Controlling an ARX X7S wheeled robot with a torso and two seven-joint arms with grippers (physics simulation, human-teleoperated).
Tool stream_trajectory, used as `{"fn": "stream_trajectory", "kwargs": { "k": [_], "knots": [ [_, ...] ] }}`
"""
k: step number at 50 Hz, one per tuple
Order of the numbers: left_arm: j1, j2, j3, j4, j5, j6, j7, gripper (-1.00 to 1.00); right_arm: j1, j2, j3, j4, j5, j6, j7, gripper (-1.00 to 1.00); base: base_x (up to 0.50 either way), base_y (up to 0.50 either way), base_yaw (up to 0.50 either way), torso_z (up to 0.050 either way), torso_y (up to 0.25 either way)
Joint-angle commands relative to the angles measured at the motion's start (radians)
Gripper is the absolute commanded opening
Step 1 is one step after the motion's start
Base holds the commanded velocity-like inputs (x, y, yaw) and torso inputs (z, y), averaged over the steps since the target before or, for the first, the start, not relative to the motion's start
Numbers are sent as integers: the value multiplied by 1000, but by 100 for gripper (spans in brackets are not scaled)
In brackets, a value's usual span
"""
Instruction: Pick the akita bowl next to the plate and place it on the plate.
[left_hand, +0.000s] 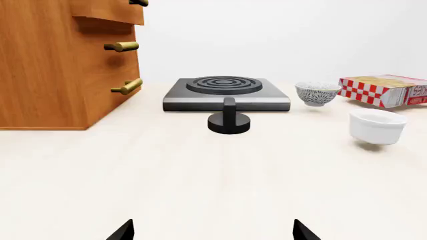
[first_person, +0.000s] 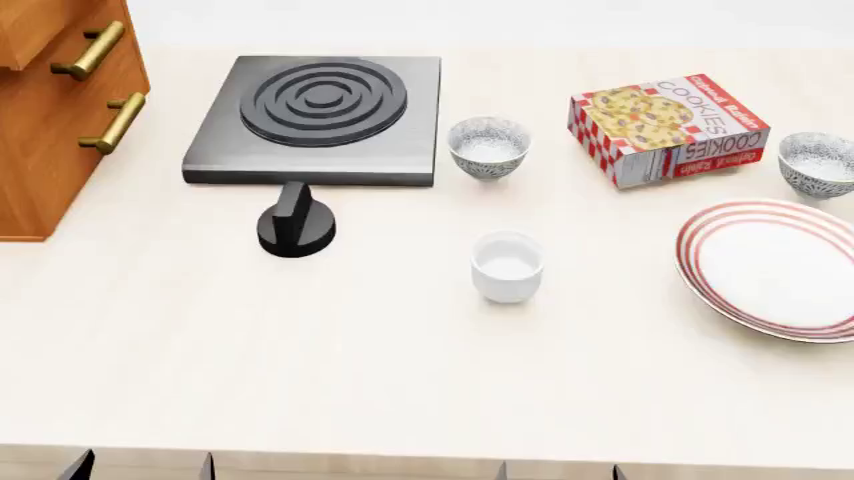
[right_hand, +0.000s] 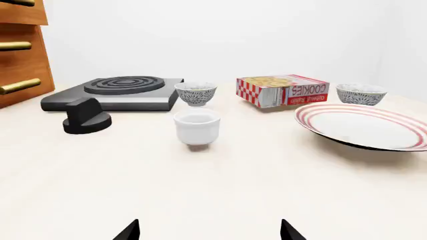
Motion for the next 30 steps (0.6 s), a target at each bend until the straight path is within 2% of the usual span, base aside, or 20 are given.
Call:
{"fn": "stream_trajectory", "kwargs": {
  "k": [1, 13, 17, 18, 21, 25, 26, 30],
  "knots": [
    [0, -15, 18, 3, -19, -3, -18, 100, -3, 20, -30, -3, 5, 6, 10, 100, 0, 0, 0, 0, 0],
    [-4, -49, 66, -12, -34, 21, -68, 100, 5, 48, -63, 11, 24, 8, 52, 100, 0, 0, 0, 0, 0],
    [-9, -52, 57, -9, -79, 6, -71, 100, 0, 49, -60, 7, 42, -5, 68, 100, 0, 0, 0, 0, 0],
    [5, -54, 61, 11, -82, 38, -66, 100, -9, 52, -61, -11, 46, 0, 70, 100, 0, 0, 0, 0, 0],
    [0, -65, 57, 67, -154, -45, -38, 100, -16, 57, -63, -34, 73, 18, 65, 100, 0, 0, 0, 0, 0],
    [-8, -90, 66, 127, -143, -108, -50, 100, -22, 65, -67, -69, 104, 55, 59, 100, 0, 0, 0, 0, 0],
    [-17, -93, 40, 185, -214, -177, -39, 100, -23, 68, -71, -112, 111, 91, 61, 100, 0, 0, 0, 0, 0],
    [-42, -128, 16, 327, -284, -312, -47, 100, -27, 81, -75, -238, 159, 179, 53, 100, 0, 0, 0, 0, 0]
  ]
}}
